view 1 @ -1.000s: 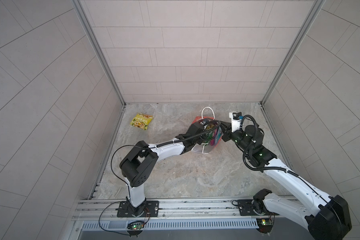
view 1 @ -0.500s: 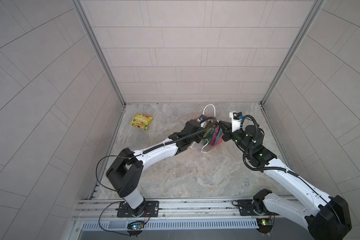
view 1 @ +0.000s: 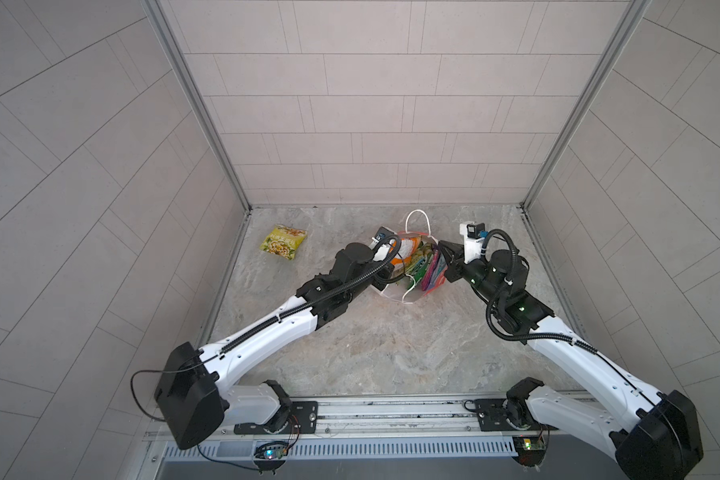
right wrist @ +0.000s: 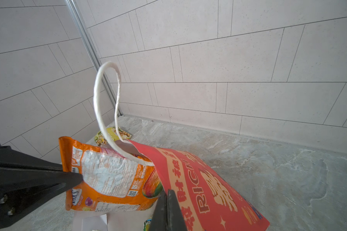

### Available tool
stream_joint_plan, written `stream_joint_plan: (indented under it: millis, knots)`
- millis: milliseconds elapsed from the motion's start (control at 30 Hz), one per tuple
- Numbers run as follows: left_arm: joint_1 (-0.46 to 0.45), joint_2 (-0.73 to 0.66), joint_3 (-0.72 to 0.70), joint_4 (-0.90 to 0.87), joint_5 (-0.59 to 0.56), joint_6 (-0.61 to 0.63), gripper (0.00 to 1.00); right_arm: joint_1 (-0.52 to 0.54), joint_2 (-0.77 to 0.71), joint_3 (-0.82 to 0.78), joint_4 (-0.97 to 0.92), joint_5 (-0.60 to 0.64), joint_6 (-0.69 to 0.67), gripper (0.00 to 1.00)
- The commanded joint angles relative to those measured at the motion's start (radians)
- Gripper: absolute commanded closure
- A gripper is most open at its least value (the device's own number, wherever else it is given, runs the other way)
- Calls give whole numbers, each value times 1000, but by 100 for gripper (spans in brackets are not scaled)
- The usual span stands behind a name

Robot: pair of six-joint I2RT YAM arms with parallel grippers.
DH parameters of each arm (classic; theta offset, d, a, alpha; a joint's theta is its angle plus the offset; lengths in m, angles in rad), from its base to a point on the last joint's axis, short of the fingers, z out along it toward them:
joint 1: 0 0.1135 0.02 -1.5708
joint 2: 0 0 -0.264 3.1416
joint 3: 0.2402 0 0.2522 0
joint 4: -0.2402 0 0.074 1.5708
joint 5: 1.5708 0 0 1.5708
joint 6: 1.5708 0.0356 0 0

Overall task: Take the snacks out of the paper bag
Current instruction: Pick up the snack from the paper bag, then place the snack at the top-left of the table.

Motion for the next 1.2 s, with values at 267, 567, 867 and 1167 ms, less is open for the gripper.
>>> stream_joint_plan:
  millis: [267,567,867,1167]
  knots:
    - [23,-233,-45,138,-188,156,100,-3,-14,-8,51,-12,26,100]
    - [142,-305,2,117,-278,146,100,-3,-22,-11,54,-10,30,100]
    - [239,-188,60,60,-348,89,100,-3,-18,-15,58,-9,32,100]
    - [259,108,178,-156,-565,11,100,-3,-5,-17,63,-9,32,100]
